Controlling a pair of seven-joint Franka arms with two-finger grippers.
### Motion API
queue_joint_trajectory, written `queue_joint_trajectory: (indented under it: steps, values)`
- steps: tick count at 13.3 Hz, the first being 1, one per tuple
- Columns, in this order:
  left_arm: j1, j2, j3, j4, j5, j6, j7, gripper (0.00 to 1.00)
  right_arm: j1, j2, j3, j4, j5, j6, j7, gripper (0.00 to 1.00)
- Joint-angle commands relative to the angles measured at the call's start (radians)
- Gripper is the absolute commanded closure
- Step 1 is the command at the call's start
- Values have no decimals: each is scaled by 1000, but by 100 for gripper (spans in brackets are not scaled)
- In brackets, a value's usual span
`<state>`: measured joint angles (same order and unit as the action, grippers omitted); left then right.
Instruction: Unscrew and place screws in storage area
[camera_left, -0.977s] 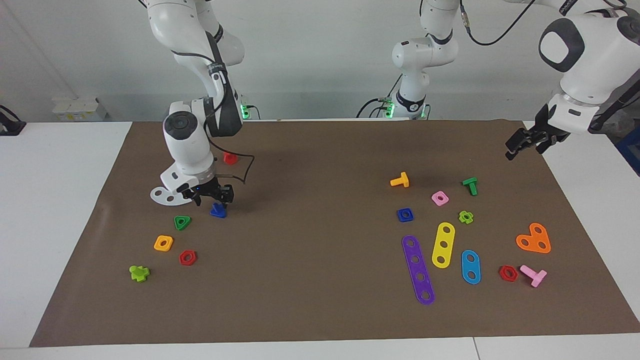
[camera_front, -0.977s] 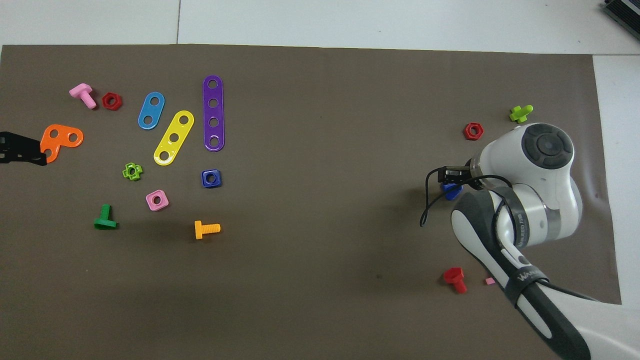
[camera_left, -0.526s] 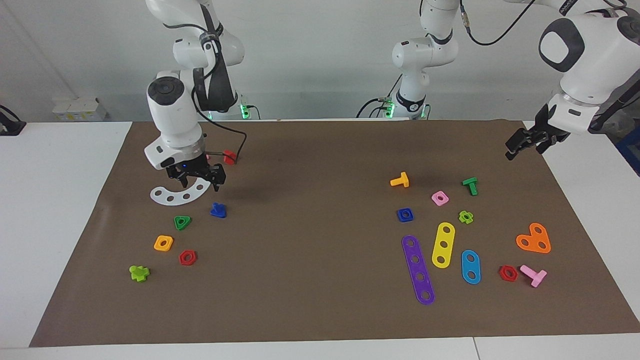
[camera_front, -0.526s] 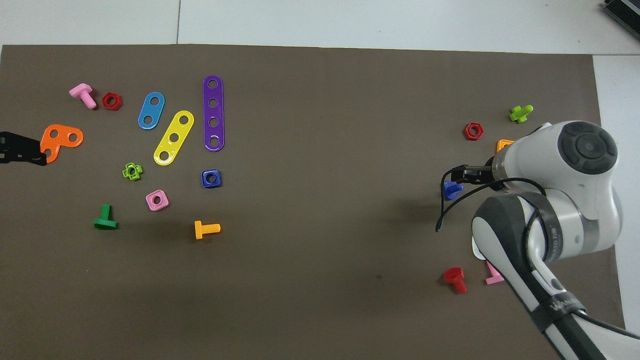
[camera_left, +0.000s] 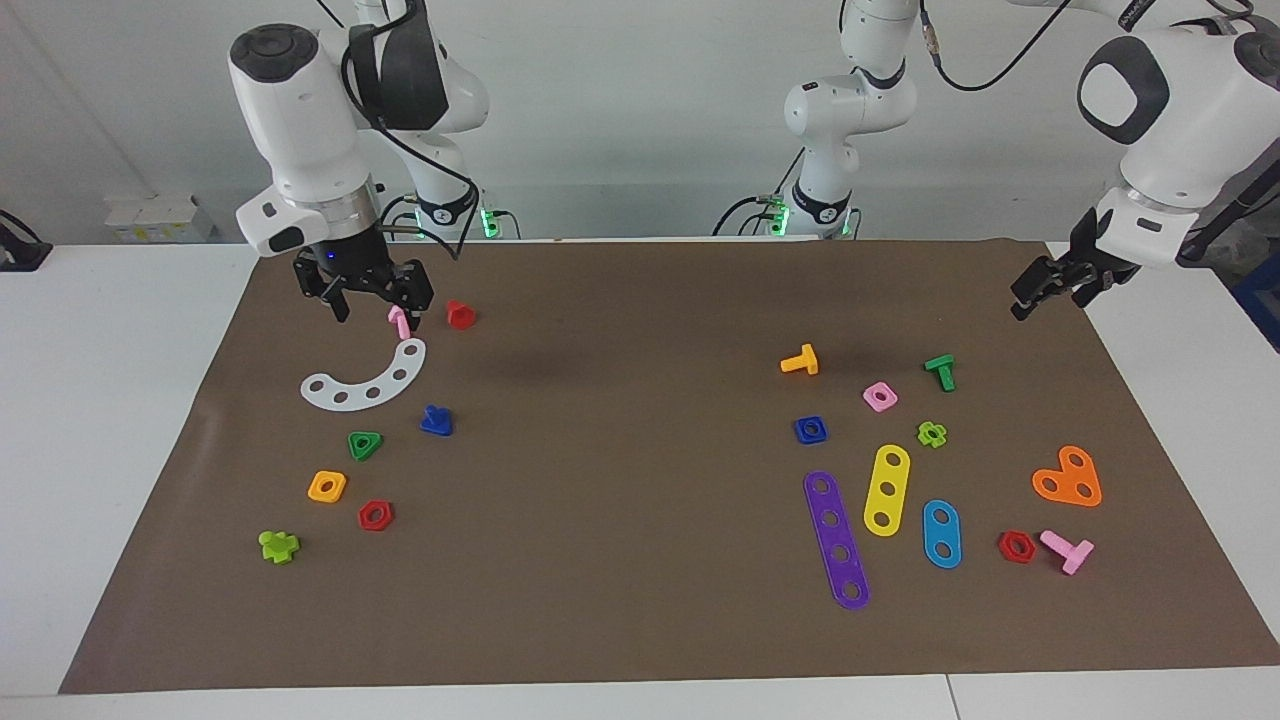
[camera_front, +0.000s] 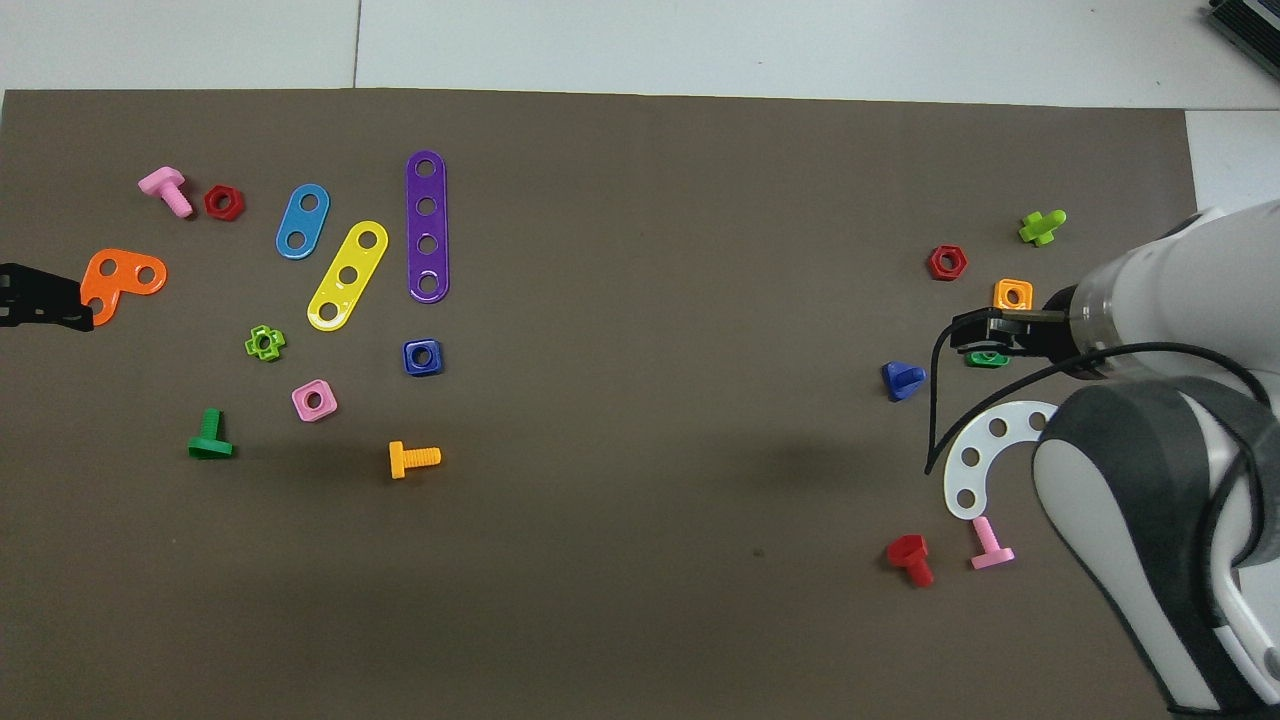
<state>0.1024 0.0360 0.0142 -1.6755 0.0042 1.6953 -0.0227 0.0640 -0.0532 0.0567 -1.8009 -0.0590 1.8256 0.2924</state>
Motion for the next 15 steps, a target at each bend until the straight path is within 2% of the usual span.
queue_joint_trajectory:
  steps: [1,4,9,12,15]
  values:
    - [5,-30,-3,-35,19,21,-5,0,-3,45,8,130,19,-77,-30,1]
    - [5,-30,-3,-35,19,21,-3,0,13,67,8,221,22,-163,-32,1]
    - [5,-30,-3,-35,19,21,-3,0,4,55,3,238,76,-216,-33,1]
    - [5,-30,-3,-35,19,21,-5,0,8,36,0,213,53,-247,-32,0]
    - [5,-30,-3,-35,19,21,-5,0,10,50,2,245,2,-246,-65,0]
